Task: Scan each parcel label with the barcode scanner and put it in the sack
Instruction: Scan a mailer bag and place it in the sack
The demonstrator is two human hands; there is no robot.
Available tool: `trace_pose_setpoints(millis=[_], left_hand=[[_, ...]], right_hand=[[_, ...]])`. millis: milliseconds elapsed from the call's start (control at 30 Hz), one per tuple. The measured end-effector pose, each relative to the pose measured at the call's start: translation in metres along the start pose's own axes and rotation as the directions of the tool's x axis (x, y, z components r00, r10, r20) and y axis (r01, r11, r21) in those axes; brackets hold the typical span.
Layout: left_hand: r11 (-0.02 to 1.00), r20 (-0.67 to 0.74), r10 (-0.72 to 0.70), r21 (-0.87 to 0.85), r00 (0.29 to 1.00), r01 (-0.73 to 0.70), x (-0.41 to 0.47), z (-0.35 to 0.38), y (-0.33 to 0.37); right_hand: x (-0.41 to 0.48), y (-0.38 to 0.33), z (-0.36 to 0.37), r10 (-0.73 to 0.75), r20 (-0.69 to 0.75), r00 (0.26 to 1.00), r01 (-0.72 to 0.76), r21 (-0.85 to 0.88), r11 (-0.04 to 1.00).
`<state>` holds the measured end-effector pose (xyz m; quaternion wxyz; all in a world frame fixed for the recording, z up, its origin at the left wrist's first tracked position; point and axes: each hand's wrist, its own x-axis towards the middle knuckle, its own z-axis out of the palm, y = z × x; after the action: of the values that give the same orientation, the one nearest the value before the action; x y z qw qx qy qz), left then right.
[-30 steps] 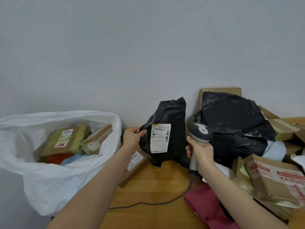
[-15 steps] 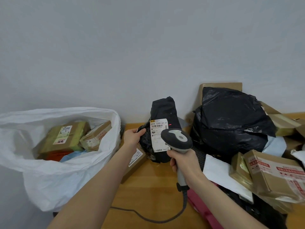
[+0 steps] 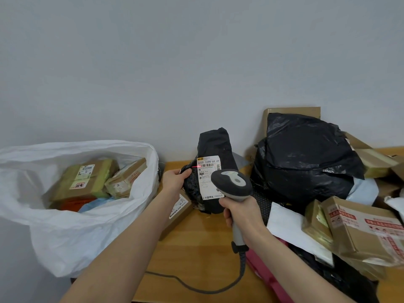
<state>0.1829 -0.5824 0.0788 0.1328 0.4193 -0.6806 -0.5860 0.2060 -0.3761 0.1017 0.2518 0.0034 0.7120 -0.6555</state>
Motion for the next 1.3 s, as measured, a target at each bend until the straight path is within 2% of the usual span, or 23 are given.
trace_pose_setpoints(millis=[367,567,733,867,967,1100,1200,1300], left_hand=[[1.0,-0.012,-0.004,-0.021,1.0,0.004,0.004,-0.001,-0.004],[1.0,0.029,0.01,-0.015,1.0,-0.01,0.0,-0.01,-0.001],[0.996,0.036,0.018,-0.085,0.999,-0.015,0.0,-0.077,0.01],[0.984,0.044,-0.081,-0.153,0.996,0.087,0.001,-0.165,0.004],[0.959,-0.03,-0.185,-0.226,0.982,0.174,0.009,-0.233,-0.008],[0.932,-0.19,-0.328,-0.222,0.925,0.285,0.033,-0.305,-0.029],[0.929,-0.342,-0.342,-0.266,0.875,0.259,0.067,-0.333,-0.038],[0.902,-0.418,-0.362,-0.382,0.833,0.201,0.119,-0.347,-0.05]], right_hand=[[0.001,-0.001,0.0,-0.002,0.029,1.0,0.002,-0.007,1.0],[0.006,-0.012,0.003,-0.01,0.118,0.993,-0.004,0.118,0.993],[0.015,-0.049,0.037,-0.07,0.223,0.972,0.034,0.163,0.986],[0.017,-0.071,0.089,-0.108,0.313,0.943,0.059,0.163,0.985],[0.023,-0.078,0.13,-0.087,0.358,0.93,0.037,0.147,0.989],[0.04,-0.08,0.183,-0.066,0.393,0.917,0.015,0.131,0.991],[0.056,-0.08,0.224,-0.029,0.383,0.923,-0.018,0.118,0.993],[0.075,-0.078,0.264,0.01,0.346,0.938,-0.053,0.115,0.992]])
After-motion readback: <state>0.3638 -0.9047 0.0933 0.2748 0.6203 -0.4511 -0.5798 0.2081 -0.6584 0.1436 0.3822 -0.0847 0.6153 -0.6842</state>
